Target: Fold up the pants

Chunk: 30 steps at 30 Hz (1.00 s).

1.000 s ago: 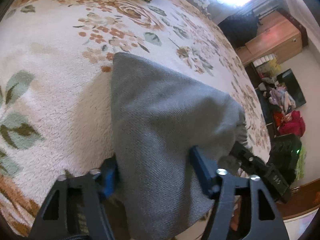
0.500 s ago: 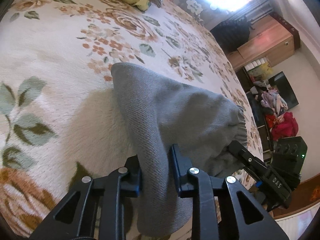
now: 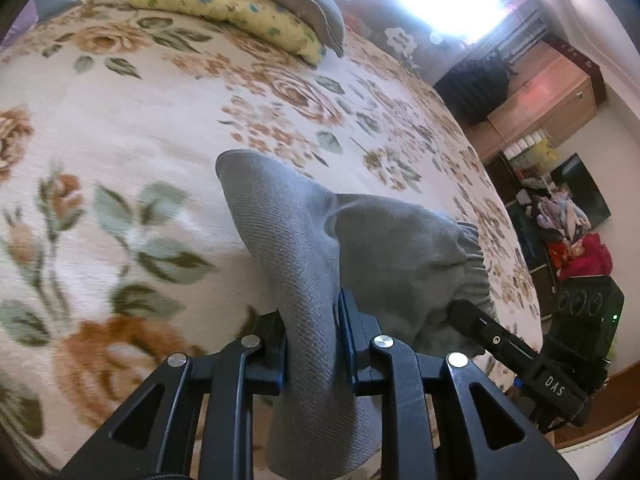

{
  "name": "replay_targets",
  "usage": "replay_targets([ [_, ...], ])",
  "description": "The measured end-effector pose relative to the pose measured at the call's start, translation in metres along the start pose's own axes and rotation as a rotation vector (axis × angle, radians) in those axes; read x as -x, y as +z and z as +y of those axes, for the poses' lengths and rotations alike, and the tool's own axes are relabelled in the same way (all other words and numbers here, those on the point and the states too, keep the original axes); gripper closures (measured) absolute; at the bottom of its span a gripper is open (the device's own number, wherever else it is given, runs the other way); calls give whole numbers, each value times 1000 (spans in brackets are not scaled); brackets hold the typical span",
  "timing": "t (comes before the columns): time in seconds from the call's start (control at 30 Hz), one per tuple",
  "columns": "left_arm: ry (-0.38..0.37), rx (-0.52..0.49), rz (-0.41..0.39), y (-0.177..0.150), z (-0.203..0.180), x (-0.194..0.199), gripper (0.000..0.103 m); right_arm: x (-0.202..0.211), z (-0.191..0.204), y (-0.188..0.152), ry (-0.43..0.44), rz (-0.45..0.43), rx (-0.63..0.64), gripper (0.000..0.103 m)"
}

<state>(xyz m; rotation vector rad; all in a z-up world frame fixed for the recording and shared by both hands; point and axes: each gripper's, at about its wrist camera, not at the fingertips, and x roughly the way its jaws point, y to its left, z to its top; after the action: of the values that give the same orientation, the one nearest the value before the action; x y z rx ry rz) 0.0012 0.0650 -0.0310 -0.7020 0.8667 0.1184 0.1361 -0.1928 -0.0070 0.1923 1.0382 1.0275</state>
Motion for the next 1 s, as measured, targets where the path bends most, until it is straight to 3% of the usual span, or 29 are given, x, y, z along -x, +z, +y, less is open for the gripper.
replay_targets([
  [0.43,61,-1,-60,4,16,24,83,-27,37,-2,37,25,45,63],
  [1.0,130,-20,-106,22,30,29,83,-60,59,20,36,25,106,63],
])
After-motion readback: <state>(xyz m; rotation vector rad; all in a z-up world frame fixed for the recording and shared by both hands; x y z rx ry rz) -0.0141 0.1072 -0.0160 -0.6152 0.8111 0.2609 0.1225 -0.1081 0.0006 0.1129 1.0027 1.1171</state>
